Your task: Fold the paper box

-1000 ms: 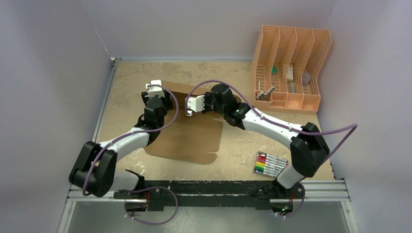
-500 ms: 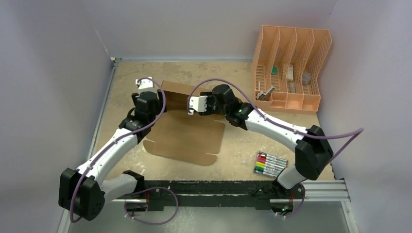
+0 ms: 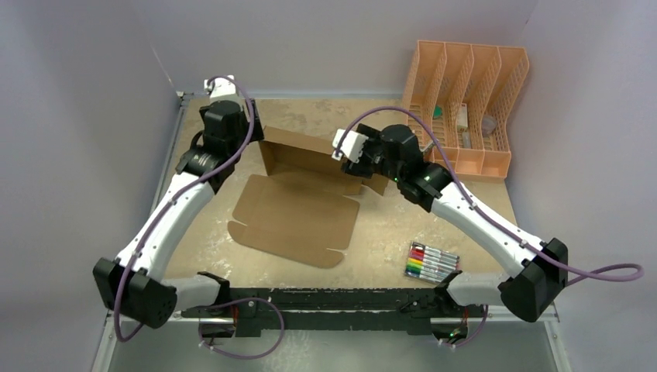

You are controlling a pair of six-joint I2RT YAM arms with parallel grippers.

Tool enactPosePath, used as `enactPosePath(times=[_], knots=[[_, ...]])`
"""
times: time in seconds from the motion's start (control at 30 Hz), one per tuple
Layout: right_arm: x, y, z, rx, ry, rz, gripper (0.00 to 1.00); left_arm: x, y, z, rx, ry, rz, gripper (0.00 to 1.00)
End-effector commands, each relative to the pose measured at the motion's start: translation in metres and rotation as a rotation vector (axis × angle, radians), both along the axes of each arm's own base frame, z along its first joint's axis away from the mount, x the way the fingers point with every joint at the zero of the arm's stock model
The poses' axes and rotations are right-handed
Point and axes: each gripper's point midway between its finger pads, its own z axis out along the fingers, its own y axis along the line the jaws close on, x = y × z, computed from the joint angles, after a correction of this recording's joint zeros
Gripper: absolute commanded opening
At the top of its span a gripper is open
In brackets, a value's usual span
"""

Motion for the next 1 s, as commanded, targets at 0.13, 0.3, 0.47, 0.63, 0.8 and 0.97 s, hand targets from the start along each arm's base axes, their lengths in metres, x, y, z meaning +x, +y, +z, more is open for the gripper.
enactPosePath(times=[0.13, 0.3, 0.47, 0.63, 0.8, 0.97], knots=[[0.02, -0.047, -0.01, 0.136, 0.119, -0.181, 0.69, 0.052, -0.014, -0.017, 0.057, 0.068, -0.065, 0.72], [0.031, -0.042, -0.024, 0.171, 0.162, -0.2, 0.67, 0.073, -0.017, -0.036, 0.054, 0.112, -0.088, 0.71], [0.033, -0.032, -0.053, 0.178, 0.253, -0.198, 0.65, 0.075, -0.021, -0.065, 0.073, 0.19, -0.121, 0.67], [0.035, -0.025, -0.075, 0.209, 0.29, -0.199, 0.64, 0.066, -0.025, -0.084, 0.056, 0.233, -0.145, 0.59], [0.041, -0.021, -0.083, 0.232, 0.284, -0.203, 0.63, 0.051, -0.023, -0.099, 0.035, 0.253, -0.139, 0.46], [0.051, -0.011, -0.086, 0.264, 0.279, -0.191, 0.61, 0.037, -0.014, -0.108, 0.045, 0.268, -0.107, 0.36]])
